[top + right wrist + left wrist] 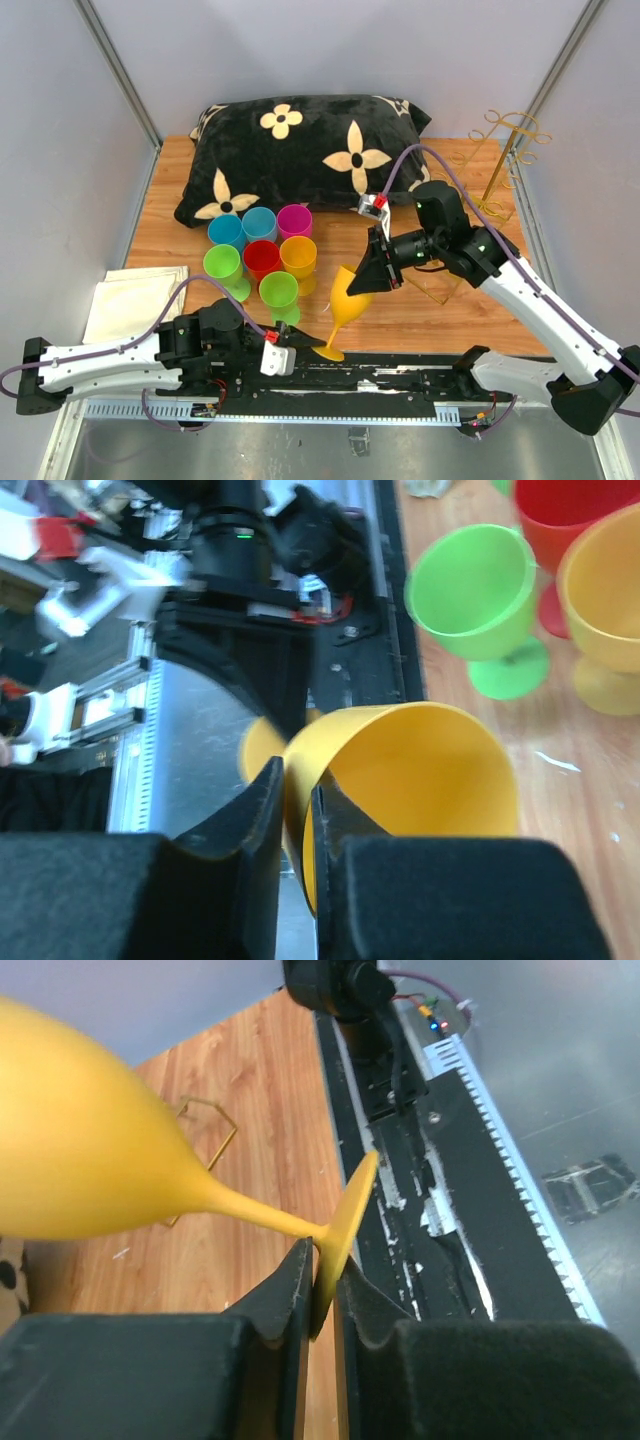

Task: Take the wine glass off the wine glass rack
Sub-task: Place the wine glass at the center of the board, then reset both arms

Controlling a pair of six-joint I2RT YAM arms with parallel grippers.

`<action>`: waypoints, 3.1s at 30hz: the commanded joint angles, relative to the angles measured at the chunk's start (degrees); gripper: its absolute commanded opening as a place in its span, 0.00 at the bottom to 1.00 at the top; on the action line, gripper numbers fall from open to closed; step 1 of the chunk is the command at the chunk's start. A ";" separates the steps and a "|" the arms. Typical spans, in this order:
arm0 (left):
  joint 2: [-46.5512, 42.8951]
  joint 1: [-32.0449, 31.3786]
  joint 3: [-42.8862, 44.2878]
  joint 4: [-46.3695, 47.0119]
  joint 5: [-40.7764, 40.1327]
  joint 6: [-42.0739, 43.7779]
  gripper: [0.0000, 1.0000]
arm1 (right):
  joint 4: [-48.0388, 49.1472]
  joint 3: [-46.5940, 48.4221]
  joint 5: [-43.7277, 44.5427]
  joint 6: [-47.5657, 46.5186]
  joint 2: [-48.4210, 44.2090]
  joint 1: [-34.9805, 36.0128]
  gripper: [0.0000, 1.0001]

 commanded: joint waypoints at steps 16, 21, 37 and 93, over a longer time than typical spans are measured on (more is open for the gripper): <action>-4.38 -0.01 3.06 4.43 -12.60 -18.36 1.00 | 0.20 -1.71 29.30 -9.71 -6.83 10.79 0.01; -6.17 -0.01 5.07 4.77 -23.85 -26.87 1.00 | 9.77 -9.38 37.27 -12.21 -7.78 16.46 0.01; -4.41 0.08 15.67 -12.34 -72.91 -51.41 1.00 | 20.40 -15.60 50.83 -17.39 3.70 28.27 0.05; 5.41 59.23 50.74 -28.66 -47.31 -52.23 1.00 | -0.50 11.26 85.34 -12.10 -23.88 0.61 0.98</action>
